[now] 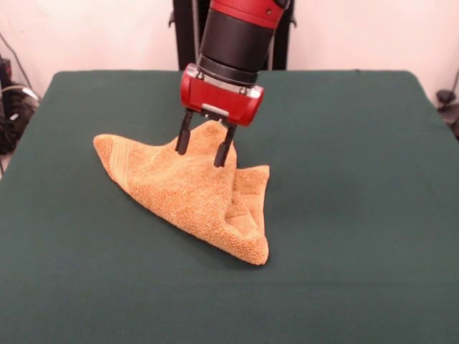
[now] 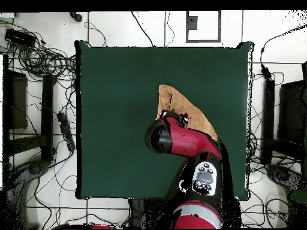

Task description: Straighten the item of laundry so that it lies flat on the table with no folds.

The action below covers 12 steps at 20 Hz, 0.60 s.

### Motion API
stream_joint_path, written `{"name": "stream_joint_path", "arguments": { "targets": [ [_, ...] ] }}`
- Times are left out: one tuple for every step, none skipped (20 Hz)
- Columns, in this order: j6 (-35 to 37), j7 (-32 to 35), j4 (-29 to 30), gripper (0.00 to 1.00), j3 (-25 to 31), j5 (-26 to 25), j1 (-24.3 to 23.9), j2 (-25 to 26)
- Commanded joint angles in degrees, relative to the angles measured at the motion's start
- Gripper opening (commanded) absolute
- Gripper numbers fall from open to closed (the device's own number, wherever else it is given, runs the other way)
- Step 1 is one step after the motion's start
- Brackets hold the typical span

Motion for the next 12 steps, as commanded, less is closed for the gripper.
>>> {"name": "stream_joint_path", "arguments": {
  "targets": [
    [-4.44,11.44,3.69,1.0,9.67,1.24,0.48,4.28],
    [-5.27,11.51,3.46,1.0,10.0,1.18,0.33,5.1],
    [-5.86,11.6,3.31,1.0,10.28,1.21,0.23,5.73],
    [-6.41,11.72,3.47,1.0,10.59,1.16,0.07,6.01],
    [-6.76,11.64,3.36,1.0,10.98,1.1,-0.2,6.4],
    [-7.22,11.33,3.17,1.0,11.62,0.78,-0.73,6.89],
    [-7.68,11.03,2.98,1.0,12.26,0.45,-1.26,7.38],
    [-7.95,10.79,2.68,1.0,12.54,0.26,-1.48,7.84],
    [-8.21,10.63,2.49,1.0,12.78,0.2,-1.6,8.2],
    [-8.64,10.65,2.34,1.0,12.73,0.2,-1.5,8.6],
    [-8.86,10.72,2.29,1.0,12.77,0.32,-1.42,8.84],
    [-9.09,10.75,2.32,1.0,12.69,0.41,-1.29,8.95]
  ]
}}
